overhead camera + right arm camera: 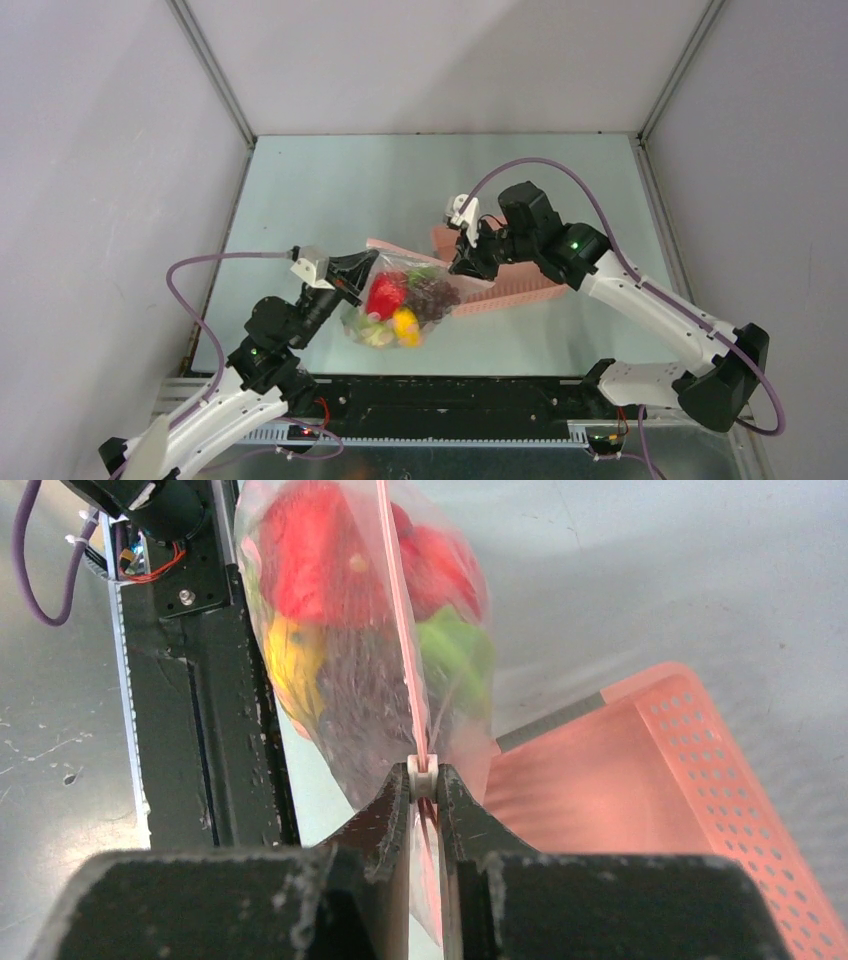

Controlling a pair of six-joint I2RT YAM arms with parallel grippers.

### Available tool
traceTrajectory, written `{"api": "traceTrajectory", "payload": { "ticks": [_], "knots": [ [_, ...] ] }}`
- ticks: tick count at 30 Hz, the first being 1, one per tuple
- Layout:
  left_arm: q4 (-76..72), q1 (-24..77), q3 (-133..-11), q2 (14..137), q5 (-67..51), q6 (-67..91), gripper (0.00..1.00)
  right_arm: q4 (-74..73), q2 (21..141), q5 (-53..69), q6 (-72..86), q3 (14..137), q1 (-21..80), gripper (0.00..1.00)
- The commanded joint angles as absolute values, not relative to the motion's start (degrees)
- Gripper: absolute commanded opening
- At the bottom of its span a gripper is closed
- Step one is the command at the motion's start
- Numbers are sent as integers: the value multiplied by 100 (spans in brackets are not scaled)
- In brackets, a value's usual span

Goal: Place the food in the zip-top bag and seal the zipper
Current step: Zip the zipper food storage bag at the center of the board.

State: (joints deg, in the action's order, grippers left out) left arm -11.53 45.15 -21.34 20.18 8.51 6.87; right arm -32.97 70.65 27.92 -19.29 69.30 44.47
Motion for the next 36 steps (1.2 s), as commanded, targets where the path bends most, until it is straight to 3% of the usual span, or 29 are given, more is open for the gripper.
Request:
{"api": "traceTrajectory", "payload": {
  "ticks": [1, 19, 36],
  "knots": [
    [-1686, 4417, -2154, 1902, 1811, 305, 0, -3837, 6676, 2363, -1787, 6746, 4233, 3],
    [-1706, 4413, -2177, 1996, 1619, 278, 0, -4834, 6126, 1966, -1778, 6258, 3699, 8],
    [-1704, 4418, -2196, 1995, 1648, 225, 0, -4740, 5934, 1788, -2022, 6258, 3547, 8]
  ]
}}
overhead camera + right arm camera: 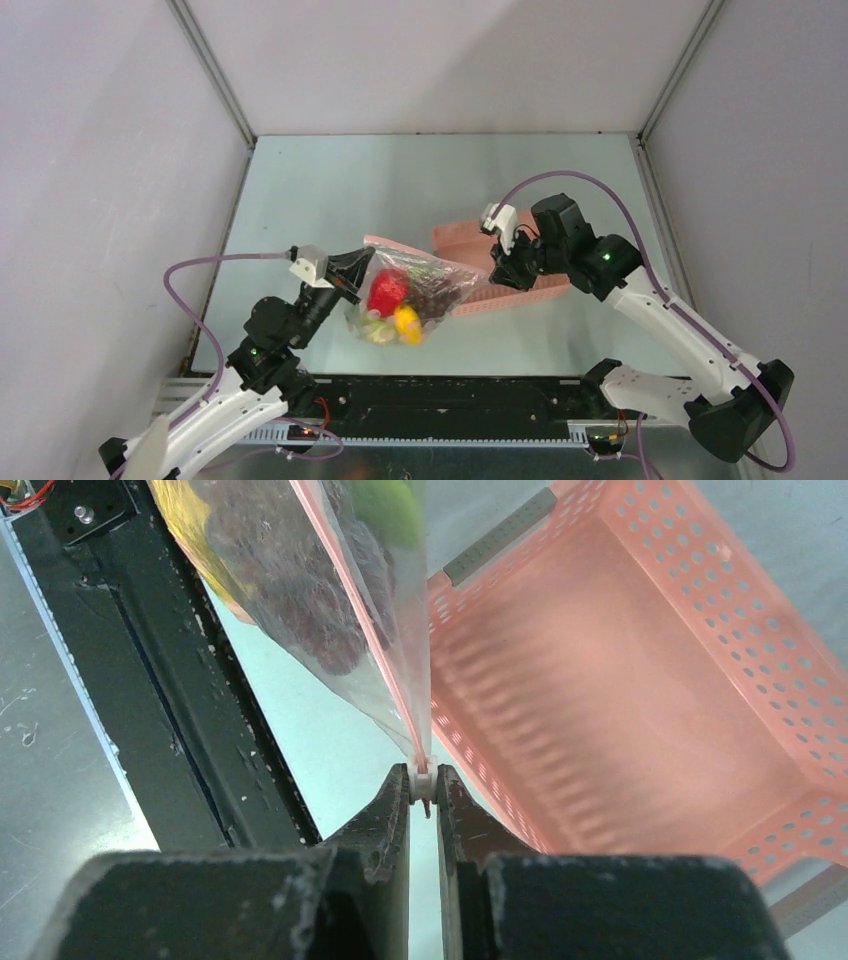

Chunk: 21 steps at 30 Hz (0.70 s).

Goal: Place the food in the zip-top bag and seal the zipper
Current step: Zip the zipper food storage bag at the center of the board, then place the zipper food storage bag at the center of the board.

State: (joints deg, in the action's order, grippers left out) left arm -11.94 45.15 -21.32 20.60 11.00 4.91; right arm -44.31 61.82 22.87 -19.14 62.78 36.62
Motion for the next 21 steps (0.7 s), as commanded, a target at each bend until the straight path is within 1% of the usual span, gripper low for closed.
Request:
{"api": "traceTrajectory", "payload": {
  "ticks": [1, 2, 4, 5, 6, 7, 8, 9, 11, 12, 13, 15, 17, 21],
  "knots": [
    [-1709, 4414, -2197, 1999, 1647, 221, 0, -4641, 5902, 1804, -2030, 6258, 3545, 8],
    [-1715, 4417, -2197, 2001, 1667, 229, 0, -4579, 5891, 1855, -2033, 6258, 3549, 8],
    [-1734, 4414, -2205, 2022, 1777, 255, 0, -4318, 5871, 1858, -1950, 6258, 3544, 18],
    [-1755, 4413, -2201, 2031, 1974, 286, 0, -4057, 5876, 1821, -1786, 6256, 3543, 29],
    [-1783, 4412, -2199, 2057, 2103, 305, 0, -3909, 5901, 1640, -1675, 6257, 3547, 37],
    [-1793, 4419, -2202, 2070, 2349, 325, 0, -3645, 5912, 1514, -1419, 6258, 3549, 59],
    [-1806, 4415, -2200, 2102, 2506, 354, 0, -3497, 5930, 1181, -1272, 6253, 3546, 65],
    [-1809, 4413, -2204, 2136, 2784, 353, 0, -3203, 5914, 977, -1001, 6204, 3547, 74],
    [-1822, 4406, -2205, 2216, 3189, 362, 0, -2734, 5801, 208, -637, 6071, 3533, 84],
    [-1825, 4409, -2210, 2251, 3443, 378, 0, -2580, 5665, -32, -530, 6006, 3529, 86],
    [-1880, 4407, -2208, 2342, 3611, 391, 0, -2238, 5579, -487, -302, 5846, 3510, 94],
    [-1940, 4358, -2225, 2529, 4125, 486, 0, -1768, 5279, -1128, -72, 5519, 3475, 99],
    [-1868, 4220, -2299, 2768, 4514, 617, 0, -1382, 4968, -1723, 274, 5169, 3410, 99],
    [-1726, 3745, -2446, 3253, 4728, 804, 0, -1288, 4383, -2167, 888, 4771, 3064, 99]
  ]
}}
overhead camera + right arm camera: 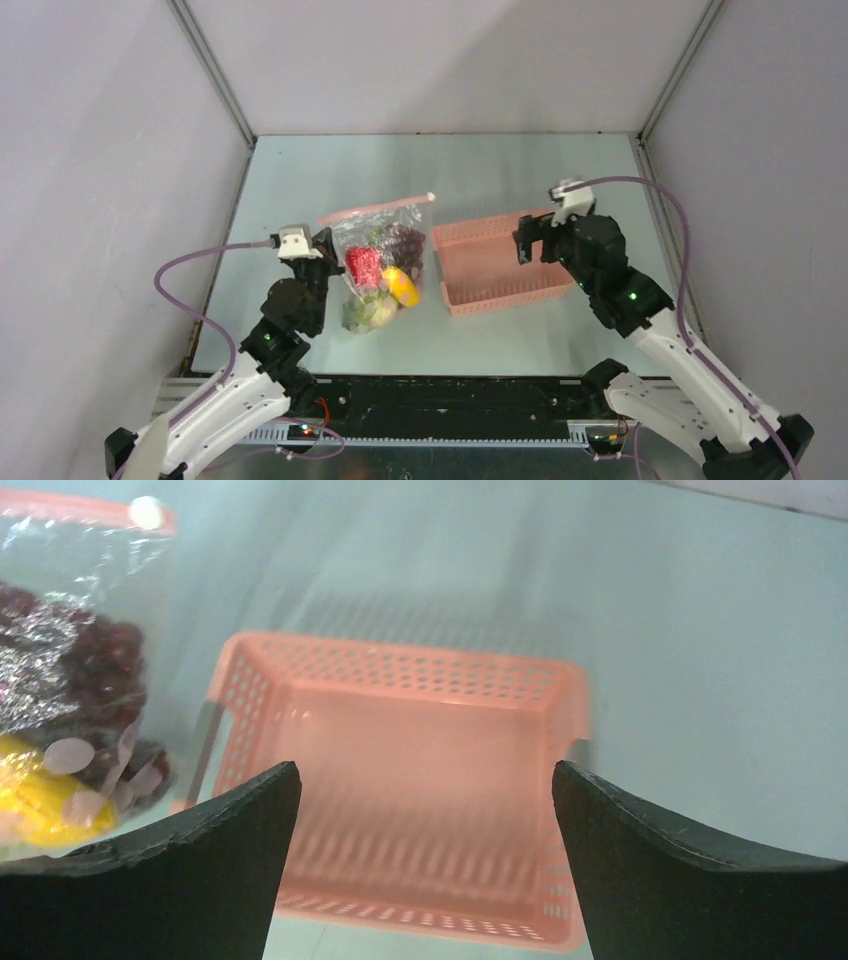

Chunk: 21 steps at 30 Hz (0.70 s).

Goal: Place the food in the zip-top bag and seal the zipper
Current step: Place the zipper food storage bag at the center of the board.

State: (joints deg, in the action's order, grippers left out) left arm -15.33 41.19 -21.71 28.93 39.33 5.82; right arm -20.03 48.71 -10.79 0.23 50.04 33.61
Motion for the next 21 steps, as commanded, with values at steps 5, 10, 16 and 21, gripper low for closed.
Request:
{"api": "traceTrajectory", "payload": {
  "ticks": [5, 10, 16, 21],
  "knots": [
    [-1759, 2816, -2449, 3579, 4337, 857, 0, -1578, 4027, -2306, 1144, 4586, 2674, 100],
    [-1907, 2005, -2348, 3724, 4119, 821, 0, -1870, 3793, -2434, 1337, 4484, 2310, 99],
    [-2168, 713, -2251, 4063, 3136, 1041, 0, -1948, 3591, -2175, 1362, 4376, 1938, 99],
    [-2158, 104, -2347, 4449, 2985, 1195, 0, -2019, 3475, -2164, 1343, 4315, 1759, 99]
  ]
}}
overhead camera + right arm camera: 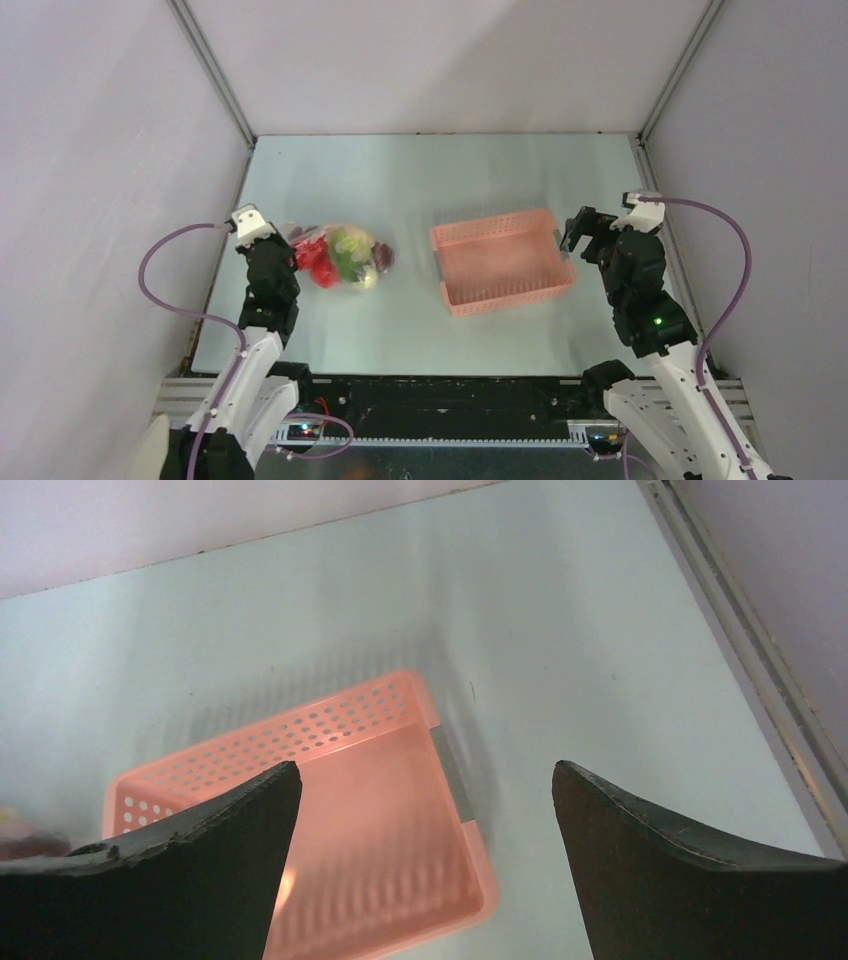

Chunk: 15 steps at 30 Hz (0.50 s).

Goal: Place the food in the zip-top bag and seal the zipper
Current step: Place the zipper food storage bag at the center of the board.

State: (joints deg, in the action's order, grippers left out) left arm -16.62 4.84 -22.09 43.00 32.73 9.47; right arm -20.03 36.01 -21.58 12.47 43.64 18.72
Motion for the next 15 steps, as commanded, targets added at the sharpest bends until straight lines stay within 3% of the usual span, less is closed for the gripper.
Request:
{"api": "traceTrajectory", "payload": {
  "ticks": [1, 4, 6, 7, 8, 10, 12, 15],
  "knots": [
    [-2169, -62, -2369, 4479, 2961, 1272, 0, -2038, 3460, -2154, 1333, 4302, 1716, 99],
    [-2125, -333, -2441, 4586, 2928, 1519, 0, -2081, 3399, -2136, 1324, 4285, 1638, 99],
    [-1888, -407, -2558, 4644, 3162, 1685, 8, -2116, 3364, -2145, 1331, 4281, 1590, 100],
    [-1628, -423, -2670, 4681, 3273, 1748, 25, -2140, 3347, -2169, 1344, 4269, 1562, 100],
    [-1477, -427, -2741, 4692, 3527, 1907, 35, -2142, 3313, -2179, 1357, 4253, 1550, 99],
    [-827, -429, -3022, 4685, 3898, 2257, 91, -2172, 3272, -2206, 1392, 4247, 1507, 99],
    [-232, -434, -3383, 4610, 4144, 2608, 98, -2240, 3231, -2286, 1535, 4245, 1449, 99],
    [481, -430, -3646, 4280, 4205, 3002, 99, -2303, 3196, -2462, 1707, 4245, 1403, 100]
  ]
}}
